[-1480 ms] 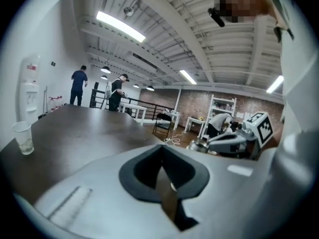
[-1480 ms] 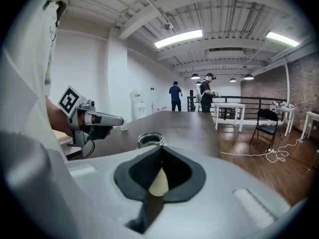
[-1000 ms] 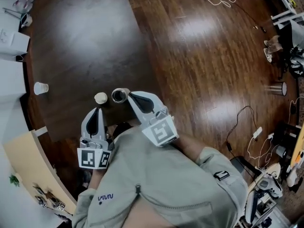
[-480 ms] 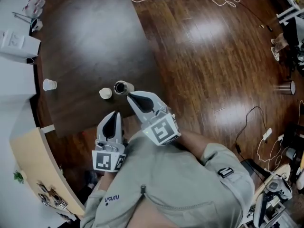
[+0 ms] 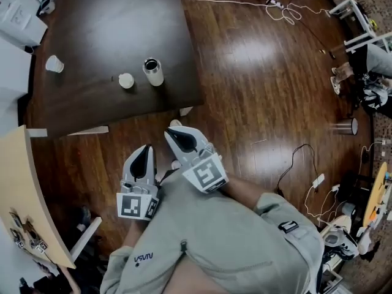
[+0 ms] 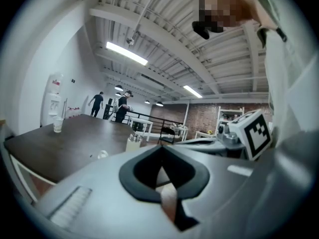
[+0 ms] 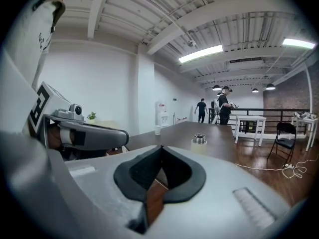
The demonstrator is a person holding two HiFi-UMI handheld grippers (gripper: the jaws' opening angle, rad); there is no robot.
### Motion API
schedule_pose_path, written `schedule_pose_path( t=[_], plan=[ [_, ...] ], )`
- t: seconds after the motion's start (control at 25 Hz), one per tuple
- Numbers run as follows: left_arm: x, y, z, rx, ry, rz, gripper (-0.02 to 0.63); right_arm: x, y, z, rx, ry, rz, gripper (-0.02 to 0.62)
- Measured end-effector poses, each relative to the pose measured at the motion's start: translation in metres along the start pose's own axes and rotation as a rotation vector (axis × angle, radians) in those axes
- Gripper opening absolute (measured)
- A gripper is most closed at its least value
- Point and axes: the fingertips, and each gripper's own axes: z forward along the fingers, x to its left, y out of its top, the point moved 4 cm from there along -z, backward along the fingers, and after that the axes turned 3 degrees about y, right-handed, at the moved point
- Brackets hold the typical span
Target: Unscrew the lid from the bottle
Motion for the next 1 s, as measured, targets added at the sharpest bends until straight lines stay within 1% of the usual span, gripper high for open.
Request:
schedule_pose_path(
  t=[0.08,0.2,0.36,0.52,0.72,0.84,1.0],
  plan=[
    [-0.007,-0.014,-0.013,0.002,-0.005,0.026,0.003,0.011,-0.006,-0.016,0.014,0.005,0.001,0.000],
    [-0.025,-0.014,-0.025,-0.012,-0.012,0.040,0.003,0.021,-0.007,-0.037,0.017,0.012,-0.032,0.000],
    [-0.045,-0.011,-0.030,-0.042,-0.008,0.071,0.003,0.018,-0.004,-0.060,0.017,-0.001,-0.059,0.000],
    [-0.068,-0.015,-0.032,-0.066,0.006,0.076,0.003,0.015,-0.010,-0.087,-0.010,-0.011,-0.050,0.000],
    [-0.118,-0.028,-0.022,-0.082,0.006,0.086,0.003,-0.003,-0.019,-0.140,-0.036,-0.022,-0.102,0.000],
    [-0.152,-0.040,-0.010,-0.078,0.018,0.074,0.003,-0.018,-0.029,-0.179,-0.044,-0.031,-0.117,0.000],
    [-0.203,-0.054,-0.008,-0.075,0.047,0.084,0.003,-0.031,-0.040,-0.227,-0.040,-0.014,-0.133,0.000]
  ],
)
